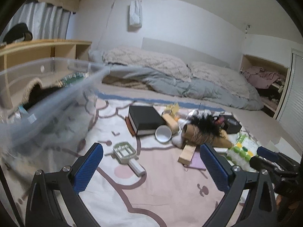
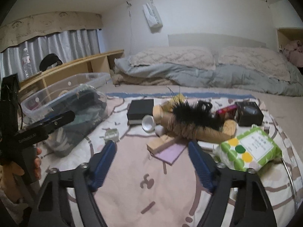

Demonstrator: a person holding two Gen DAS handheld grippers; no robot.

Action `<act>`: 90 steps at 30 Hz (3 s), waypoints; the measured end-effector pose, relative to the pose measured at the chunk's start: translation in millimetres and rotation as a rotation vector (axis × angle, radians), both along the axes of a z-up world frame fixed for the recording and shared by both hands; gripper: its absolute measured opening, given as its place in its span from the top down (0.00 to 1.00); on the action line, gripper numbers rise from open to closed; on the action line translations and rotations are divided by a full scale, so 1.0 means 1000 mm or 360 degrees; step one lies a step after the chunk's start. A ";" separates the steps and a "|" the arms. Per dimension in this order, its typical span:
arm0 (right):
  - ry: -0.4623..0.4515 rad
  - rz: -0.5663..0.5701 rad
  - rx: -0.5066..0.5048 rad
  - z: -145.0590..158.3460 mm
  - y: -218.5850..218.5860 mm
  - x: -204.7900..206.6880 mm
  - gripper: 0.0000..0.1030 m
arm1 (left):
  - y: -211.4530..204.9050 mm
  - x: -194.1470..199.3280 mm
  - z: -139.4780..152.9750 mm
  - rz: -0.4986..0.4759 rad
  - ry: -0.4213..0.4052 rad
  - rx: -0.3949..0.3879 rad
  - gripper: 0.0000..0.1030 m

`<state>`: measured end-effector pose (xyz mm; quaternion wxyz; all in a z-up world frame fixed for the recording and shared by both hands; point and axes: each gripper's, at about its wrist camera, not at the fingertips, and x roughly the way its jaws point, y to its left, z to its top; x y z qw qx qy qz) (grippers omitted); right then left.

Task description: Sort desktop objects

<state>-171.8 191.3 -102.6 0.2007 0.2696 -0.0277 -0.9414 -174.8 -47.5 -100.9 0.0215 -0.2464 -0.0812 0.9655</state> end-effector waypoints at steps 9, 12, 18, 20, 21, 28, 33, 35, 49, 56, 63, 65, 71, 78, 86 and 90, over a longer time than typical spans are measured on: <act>-0.0271 0.0001 -0.0055 -0.037 0.010 -0.028 0.48 | -0.005 -0.034 -0.040 0.0020 -0.0175 0.0019 0.04; -0.0336 -0.0031 -0.0098 -0.044 0.017 -0.038 0.55 | -0.009 -0.044 -0.053 0.0029 -0.0247 0.0020 0.09; -0.0380 -0.0115 -0.0147 -0.050 0.028 -0.065 0.65 | -0.022 -0.065 -0.081 0.0048 -0.0420 0.0061 0.21; -0.0399 -0.0112 -0.0134 -0.052 0.023 -0.075 0.69 | -0.026 -0.070 -0.087 0.0060 -0.0468 0.0083 0.22; -0.0414 -0.0107 -0.0123 -0.055 0.020 -0.080 0.71 | -0.027 -0.072 -0.090 0.0074 -0.0494 0.0083 0.26; -0.0511 -0.0114 0.0015 -0.077 0.000 -0.122 0.83 | -0.026 -0.084 -0.102 0.0046 -0.0563 0.0099 0.33; -0.0571 -0.0097 0.0139 -0.095 -0.013 -0.148 0.83 | -0.020 -0.087 -0.109 0.0020 -0.0599 0.0059 0.33; -0.0568 -0.0107 0.0185 -0.097 -0.016 -0.159 0.83 | -0.020 -0.086 -0.108 0.0016 -0.0595 0.0063 0.33; -0.0696 -0.0186 0.0234 -0.116 -0.020 -0.231 0.88 | -0.019 -0.085 -0.111 0.0019 -0.0624 0.0066 0.33; -0.0662 -0.0067 0.0256 -0.118 -0.024 -0.192 0.88 | -0.021 -0.087 -0.114 0.0017 -0.0630 0.0097 0.33; -0.0686 0.0062 0.0189 -0.119 -0.015 -0.121 0.88 | -0.029 -0.089 -0.114 0.0009 -0.0623 0.0175 0.33; -0.0714 0.0080 0.0169 -0.118 -0.012 -0.106 0.88 | -0.031 -0.089 -0.114 0.0006 -0.0619 0.0204 0.33; -0.0804 0.0072 -0.0020 -0.118 0.002 -0.073 0.88 | -0.033 -0.101 -0.116 0.0016 -0.0613 0.0237 0.33; -0.0799 0.0034 -0.0037 -0.115 -0.005 -0.051 0.88 | -0.026 -0.103 -0.116 0.0005 -0.0608 0.0157 0.67; -0.0822 0.0047 -0.0136 -0.121 0.005 -0.056 0.87 | -0.025 -0.097 -0.112 -0.0013 -0.0595 0.0166 0.78; -0.0840 0.0052 -0.0192 -0.122 0.007 -0.058 0.87 | -0.020 -0.086 -0.111 -0.0028 -0.0617 0.0150 0.79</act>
